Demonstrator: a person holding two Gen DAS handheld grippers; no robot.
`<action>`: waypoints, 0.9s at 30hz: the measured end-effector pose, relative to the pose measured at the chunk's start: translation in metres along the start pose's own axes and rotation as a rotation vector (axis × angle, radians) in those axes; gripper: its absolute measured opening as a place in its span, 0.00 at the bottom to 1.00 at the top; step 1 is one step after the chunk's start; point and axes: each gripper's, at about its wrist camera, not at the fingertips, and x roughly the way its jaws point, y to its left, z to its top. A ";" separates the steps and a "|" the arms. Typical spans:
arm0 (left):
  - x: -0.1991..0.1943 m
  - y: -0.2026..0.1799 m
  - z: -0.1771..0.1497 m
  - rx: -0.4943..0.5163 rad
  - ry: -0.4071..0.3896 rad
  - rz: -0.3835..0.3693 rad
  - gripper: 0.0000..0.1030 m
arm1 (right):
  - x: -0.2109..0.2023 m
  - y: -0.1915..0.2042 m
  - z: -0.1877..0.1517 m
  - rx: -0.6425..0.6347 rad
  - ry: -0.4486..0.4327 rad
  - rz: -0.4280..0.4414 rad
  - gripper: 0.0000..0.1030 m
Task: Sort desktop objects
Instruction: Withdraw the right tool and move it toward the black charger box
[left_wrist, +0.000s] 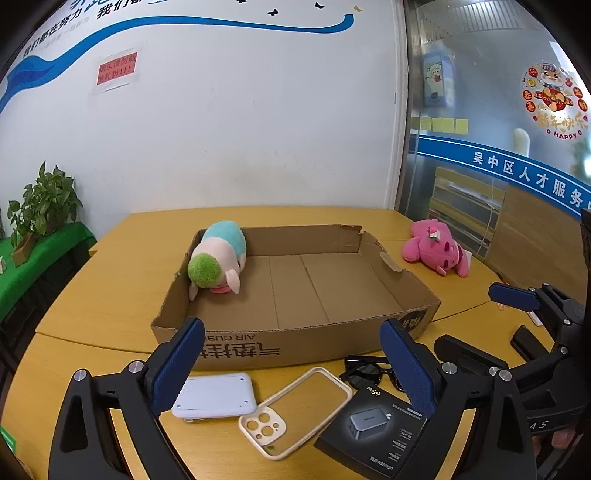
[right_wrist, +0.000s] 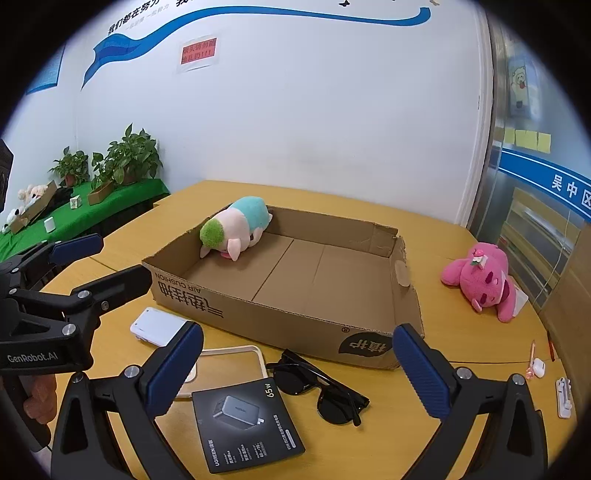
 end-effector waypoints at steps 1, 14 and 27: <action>0.001 -0.001 -0.001 0.000 0.005 0.000 0.95 | 0.001 -0.001 -0.002 0.000 0.002 0.004 0.99; 0.003 -0.005 -0.004 0.002 0.012 0.035 0.95 | 0.015 -0.007 -0.012 0.011 0.045 0.026 0.99; 0.043 0.004 -0.054 -0.073 0.311 -0.212 0.95 | 0.029 -0.042 -0.086 0.008 0.220 0.243 0.99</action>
